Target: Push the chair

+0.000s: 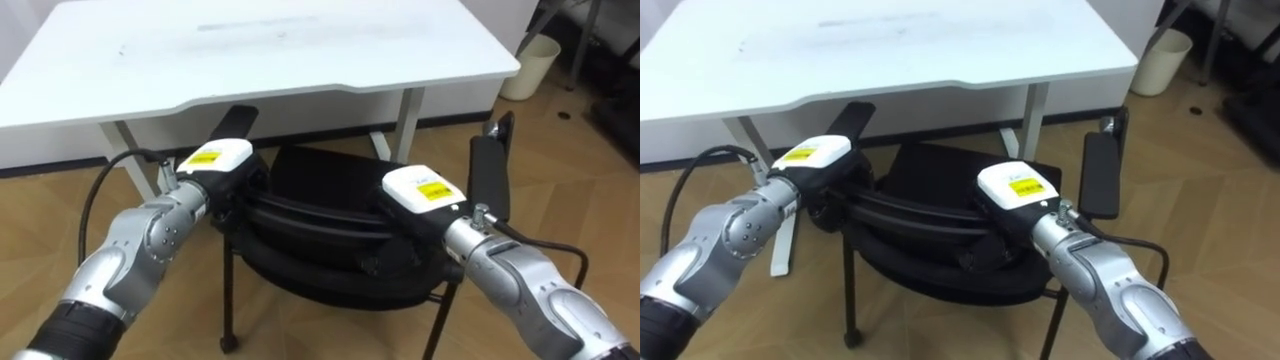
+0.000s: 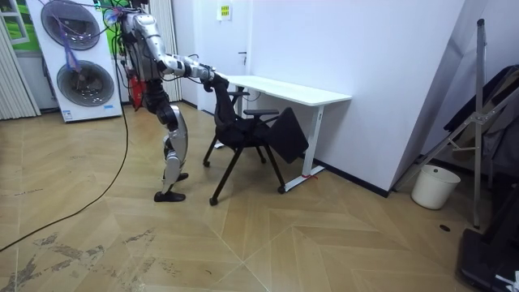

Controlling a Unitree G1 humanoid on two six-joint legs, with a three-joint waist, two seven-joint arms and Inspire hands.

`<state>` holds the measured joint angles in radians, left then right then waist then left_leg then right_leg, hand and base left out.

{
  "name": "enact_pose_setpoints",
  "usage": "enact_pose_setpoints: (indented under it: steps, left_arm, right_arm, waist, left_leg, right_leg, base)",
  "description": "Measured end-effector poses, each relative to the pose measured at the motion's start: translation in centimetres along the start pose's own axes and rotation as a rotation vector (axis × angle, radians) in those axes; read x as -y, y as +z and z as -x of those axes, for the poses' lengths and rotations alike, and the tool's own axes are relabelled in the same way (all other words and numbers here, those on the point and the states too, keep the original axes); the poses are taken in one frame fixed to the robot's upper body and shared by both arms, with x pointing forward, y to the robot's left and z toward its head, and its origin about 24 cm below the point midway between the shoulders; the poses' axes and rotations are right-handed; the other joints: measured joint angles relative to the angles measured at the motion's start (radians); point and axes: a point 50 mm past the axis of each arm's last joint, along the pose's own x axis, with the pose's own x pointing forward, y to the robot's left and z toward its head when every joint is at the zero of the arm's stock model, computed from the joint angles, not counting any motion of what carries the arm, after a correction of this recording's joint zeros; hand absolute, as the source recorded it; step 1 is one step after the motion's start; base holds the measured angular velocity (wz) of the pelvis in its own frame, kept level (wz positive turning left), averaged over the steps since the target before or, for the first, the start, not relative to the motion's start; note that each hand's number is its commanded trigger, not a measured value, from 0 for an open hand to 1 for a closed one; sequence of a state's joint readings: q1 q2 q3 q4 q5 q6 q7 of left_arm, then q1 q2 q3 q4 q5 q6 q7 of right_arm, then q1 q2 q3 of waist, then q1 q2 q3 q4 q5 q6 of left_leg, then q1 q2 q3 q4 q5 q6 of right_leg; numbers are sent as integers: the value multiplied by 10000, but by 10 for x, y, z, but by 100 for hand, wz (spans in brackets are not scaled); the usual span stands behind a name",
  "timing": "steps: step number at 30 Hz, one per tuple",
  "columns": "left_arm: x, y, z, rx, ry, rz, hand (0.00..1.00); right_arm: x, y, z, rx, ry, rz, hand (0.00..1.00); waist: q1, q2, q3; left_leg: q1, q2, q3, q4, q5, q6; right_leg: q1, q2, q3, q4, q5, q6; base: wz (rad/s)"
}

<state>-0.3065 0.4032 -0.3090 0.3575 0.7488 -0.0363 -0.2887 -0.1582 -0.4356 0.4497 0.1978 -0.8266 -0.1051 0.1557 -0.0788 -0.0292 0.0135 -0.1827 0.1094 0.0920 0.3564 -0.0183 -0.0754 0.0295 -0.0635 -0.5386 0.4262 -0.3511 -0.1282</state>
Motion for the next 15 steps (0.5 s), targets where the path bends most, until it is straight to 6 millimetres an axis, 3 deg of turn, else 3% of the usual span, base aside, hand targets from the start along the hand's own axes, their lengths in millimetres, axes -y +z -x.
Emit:
enact_pose_setpoints:
  steps: [15]
  left_arm:
    - [5, 0, 1, -1, -15, 121, 100]
  right_arm:
    - [1, -2, 3, 75, 35, 228, 100]
  waist:
    - [15, 76, -16]
  left_leg:
    - [186, -27, 14, -185, 112, 58]
  right_leg:
    - [217, 63, -81, -311, 72, -58]
  base:
    - [0]
